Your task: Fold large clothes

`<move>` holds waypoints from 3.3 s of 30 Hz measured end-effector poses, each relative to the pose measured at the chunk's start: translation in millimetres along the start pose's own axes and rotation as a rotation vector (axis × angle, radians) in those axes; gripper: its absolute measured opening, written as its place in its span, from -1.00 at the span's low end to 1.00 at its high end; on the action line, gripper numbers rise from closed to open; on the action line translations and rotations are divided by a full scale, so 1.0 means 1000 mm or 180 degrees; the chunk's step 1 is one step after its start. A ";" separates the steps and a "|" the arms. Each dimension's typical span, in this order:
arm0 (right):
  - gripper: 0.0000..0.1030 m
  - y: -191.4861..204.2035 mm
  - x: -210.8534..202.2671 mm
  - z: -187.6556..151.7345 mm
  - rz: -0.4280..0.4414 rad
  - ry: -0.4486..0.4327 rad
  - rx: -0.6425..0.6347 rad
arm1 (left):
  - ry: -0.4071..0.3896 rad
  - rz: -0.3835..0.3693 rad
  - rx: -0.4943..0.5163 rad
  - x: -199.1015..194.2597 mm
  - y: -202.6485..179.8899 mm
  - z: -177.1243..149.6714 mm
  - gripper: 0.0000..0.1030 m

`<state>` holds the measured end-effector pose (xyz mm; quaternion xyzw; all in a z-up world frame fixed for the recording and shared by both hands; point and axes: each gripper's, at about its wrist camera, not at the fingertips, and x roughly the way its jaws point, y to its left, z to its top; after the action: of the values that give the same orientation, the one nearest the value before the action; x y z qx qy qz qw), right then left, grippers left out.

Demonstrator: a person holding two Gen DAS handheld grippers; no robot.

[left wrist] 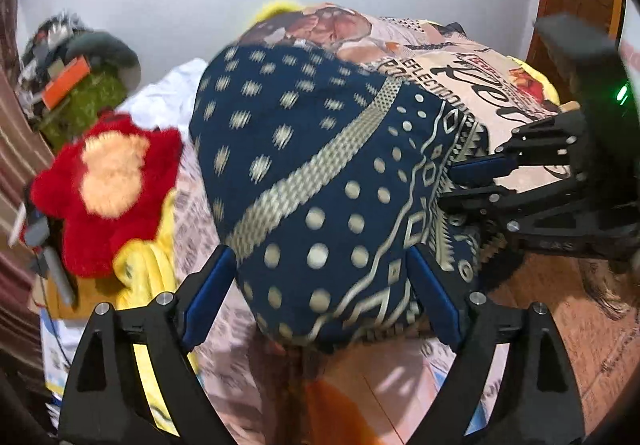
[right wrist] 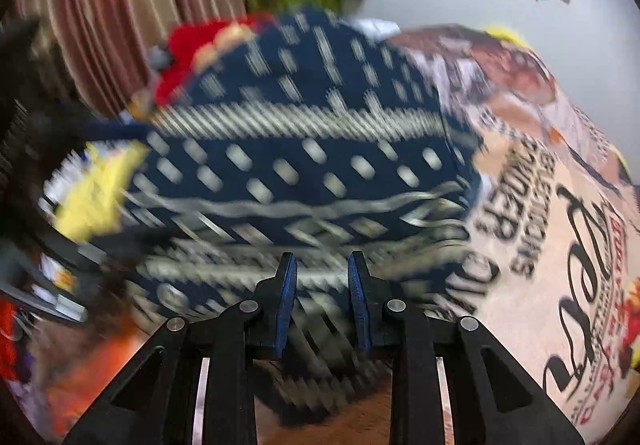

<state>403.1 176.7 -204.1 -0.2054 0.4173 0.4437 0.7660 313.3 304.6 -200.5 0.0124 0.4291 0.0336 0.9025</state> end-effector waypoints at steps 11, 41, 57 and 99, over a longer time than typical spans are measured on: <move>-0.57 -0.043 -0.030 -0.044 -0.0195 0.0143 0.0033 | -0.0079 0.0112 -0.0160 -0.028 0.011 -0.019 0.76; -0.57 -0.079 -0.047 0.042 -0.0370 -0.0654 0.0674 | -0.0504 0.0286 -0.0969 -0.036 0.063 0.068 0.85; -0.57 0.025 -0.293 -0.043 -0.0125 -0.1860 0.0569 | -0.1647 0.0346 -0.0583 -0.249 -0.060 0.017 0.85; 0.79 -0.072 -0.095 -0.036 -0.0466 -0.0770 0.0769 | -0.0487 0.0449 -0.0842 -0.054 -0.004 -0.004 0.82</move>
<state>423.4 66.3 -149.9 -0.0870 0.3564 0.3549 0.8599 276.3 297.2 -162.1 -0.0740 0.3490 0.1521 0.9217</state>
